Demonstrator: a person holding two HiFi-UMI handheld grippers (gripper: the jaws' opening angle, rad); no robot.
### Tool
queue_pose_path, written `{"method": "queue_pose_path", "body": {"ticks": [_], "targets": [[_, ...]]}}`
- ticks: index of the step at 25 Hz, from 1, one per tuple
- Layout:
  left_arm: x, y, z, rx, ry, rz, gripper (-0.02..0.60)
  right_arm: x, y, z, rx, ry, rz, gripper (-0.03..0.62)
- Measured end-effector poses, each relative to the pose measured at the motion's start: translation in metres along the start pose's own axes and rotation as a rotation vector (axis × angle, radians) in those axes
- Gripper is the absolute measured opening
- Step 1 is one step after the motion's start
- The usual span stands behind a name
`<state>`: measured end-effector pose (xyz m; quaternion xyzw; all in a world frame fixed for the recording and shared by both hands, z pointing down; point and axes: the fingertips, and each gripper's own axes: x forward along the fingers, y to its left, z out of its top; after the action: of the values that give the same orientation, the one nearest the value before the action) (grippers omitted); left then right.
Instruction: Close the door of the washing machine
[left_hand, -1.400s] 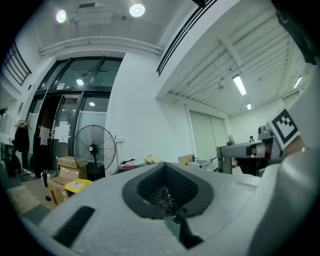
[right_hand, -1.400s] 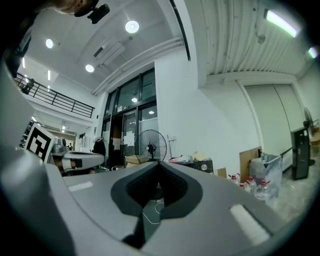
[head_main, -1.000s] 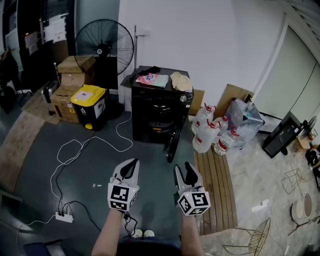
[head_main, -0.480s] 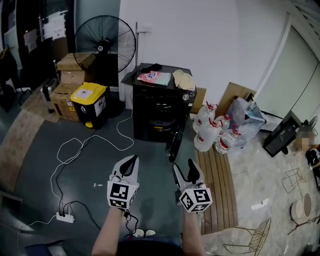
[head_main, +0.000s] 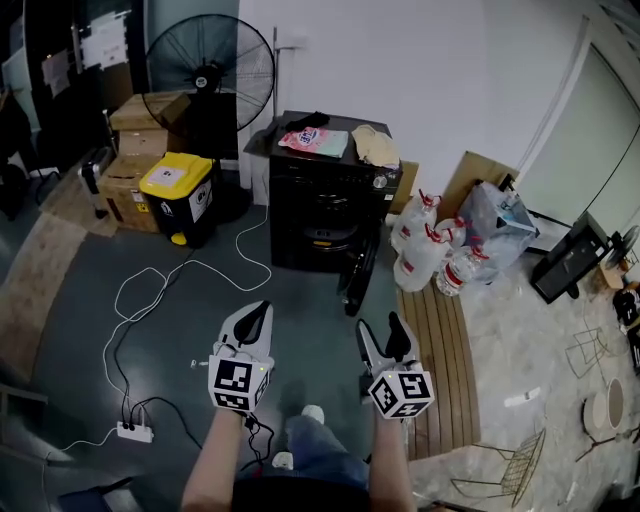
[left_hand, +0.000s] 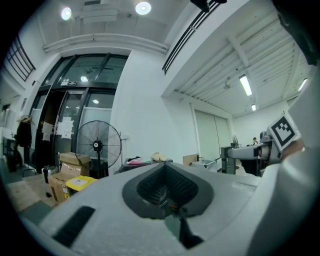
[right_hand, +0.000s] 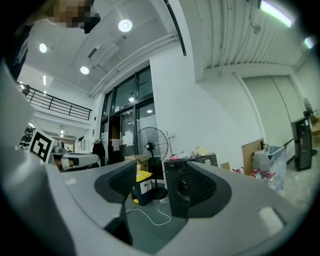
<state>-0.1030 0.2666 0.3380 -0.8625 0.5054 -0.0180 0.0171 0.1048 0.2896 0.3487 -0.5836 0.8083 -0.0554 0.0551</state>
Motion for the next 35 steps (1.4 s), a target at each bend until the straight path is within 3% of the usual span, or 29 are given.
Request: {"method": "queue_pose_path", "body": {"ticks": [6,10,17,25,30,35], "targets": [[0.041,0.023,-0.017,-0.006,0.021,0.008,0.008,0.043,-0.027,-0.018,0.009,0.024,-0.013,0.301],[0.087,0.056,-0.028,0.005,0.024,0.048,0.008,0.102,-0.055,-0.03,-0.001,0.028,0.004,0.301],[0.196,0.119,-0.052,0.006,0.084,0.103,0.008,0.225,-0.119,-0.044,0.014,0.05,-0.003,0.301],[0.338,0.163,-0.055,-0.018,0.105,0.108,0.008,0.358,-0.186,-0.049,0.018,0.102,0.021,0.301],[0.374,0.179,-0.059,-0.043,0.122,0.11,0.008,0.393,-0.199,-0.059,0.026,0.132,0.025,0.301],[0.398,0.181,-0.071,-0.028,0.161,0.065,0.008,0.398,-0.211,-0.073,0.045,0.159,-0.018,0.3]]}}
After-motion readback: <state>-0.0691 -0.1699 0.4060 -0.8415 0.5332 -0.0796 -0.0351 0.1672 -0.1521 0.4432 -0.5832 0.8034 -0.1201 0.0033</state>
